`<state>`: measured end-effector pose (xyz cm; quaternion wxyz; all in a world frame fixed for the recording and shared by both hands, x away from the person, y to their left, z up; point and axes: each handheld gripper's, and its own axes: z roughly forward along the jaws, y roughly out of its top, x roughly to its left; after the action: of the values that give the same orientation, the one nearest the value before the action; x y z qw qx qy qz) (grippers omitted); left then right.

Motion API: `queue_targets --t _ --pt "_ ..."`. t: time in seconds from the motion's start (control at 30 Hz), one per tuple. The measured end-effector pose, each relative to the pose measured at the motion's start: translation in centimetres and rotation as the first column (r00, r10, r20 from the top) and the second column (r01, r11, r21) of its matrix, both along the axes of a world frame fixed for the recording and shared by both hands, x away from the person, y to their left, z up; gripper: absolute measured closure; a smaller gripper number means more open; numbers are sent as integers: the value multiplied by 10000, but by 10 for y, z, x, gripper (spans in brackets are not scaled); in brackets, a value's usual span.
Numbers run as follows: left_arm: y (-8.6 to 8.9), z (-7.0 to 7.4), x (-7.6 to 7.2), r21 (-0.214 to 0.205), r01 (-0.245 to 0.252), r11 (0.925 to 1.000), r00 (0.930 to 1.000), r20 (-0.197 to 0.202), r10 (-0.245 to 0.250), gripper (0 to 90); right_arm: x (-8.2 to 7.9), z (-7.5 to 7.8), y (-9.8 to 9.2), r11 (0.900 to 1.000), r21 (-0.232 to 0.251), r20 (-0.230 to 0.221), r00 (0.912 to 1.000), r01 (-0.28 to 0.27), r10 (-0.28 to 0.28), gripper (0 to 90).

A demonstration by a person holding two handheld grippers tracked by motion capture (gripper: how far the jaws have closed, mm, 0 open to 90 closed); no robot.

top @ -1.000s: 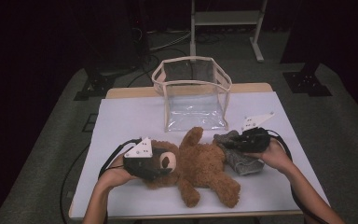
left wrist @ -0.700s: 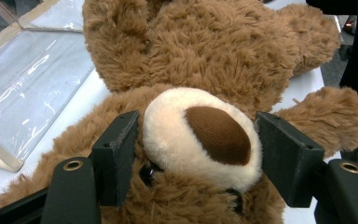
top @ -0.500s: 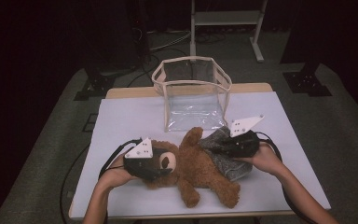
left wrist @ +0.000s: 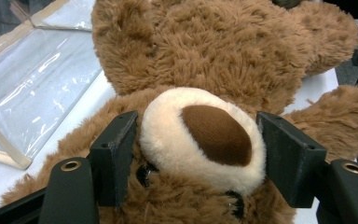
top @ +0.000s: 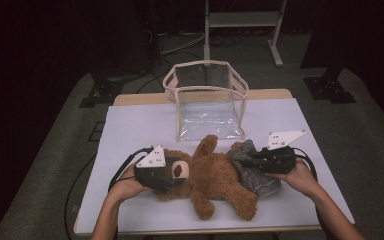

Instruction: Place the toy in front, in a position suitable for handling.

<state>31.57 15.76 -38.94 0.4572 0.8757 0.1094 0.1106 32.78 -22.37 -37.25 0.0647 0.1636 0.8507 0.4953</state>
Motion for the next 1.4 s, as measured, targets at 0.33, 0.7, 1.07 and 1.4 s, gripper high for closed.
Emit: queue_targets --t 0.33,0.7,1.07,1.4 --pt "0 0 1 -29 -39 10000 10000 27 39 315 -3 -30 4 10000 44 -465 9989 -10 12 787" --pt "-1 -1 3 -27 -239 9997 9997 49 239 305 -13 -19 -10 9993 361 -345 9994 44 -32 785" --pt "-2 -1 3 4 -250 9997 9997 43 250 309 -19 -24 -2 9992 -332 -409 9989 -243 229 785" --pt "-3 0 3 134 -287 9995 9995 93 286 306 -22 8 49 9903 -300 399 9898 -1353 1364 784"
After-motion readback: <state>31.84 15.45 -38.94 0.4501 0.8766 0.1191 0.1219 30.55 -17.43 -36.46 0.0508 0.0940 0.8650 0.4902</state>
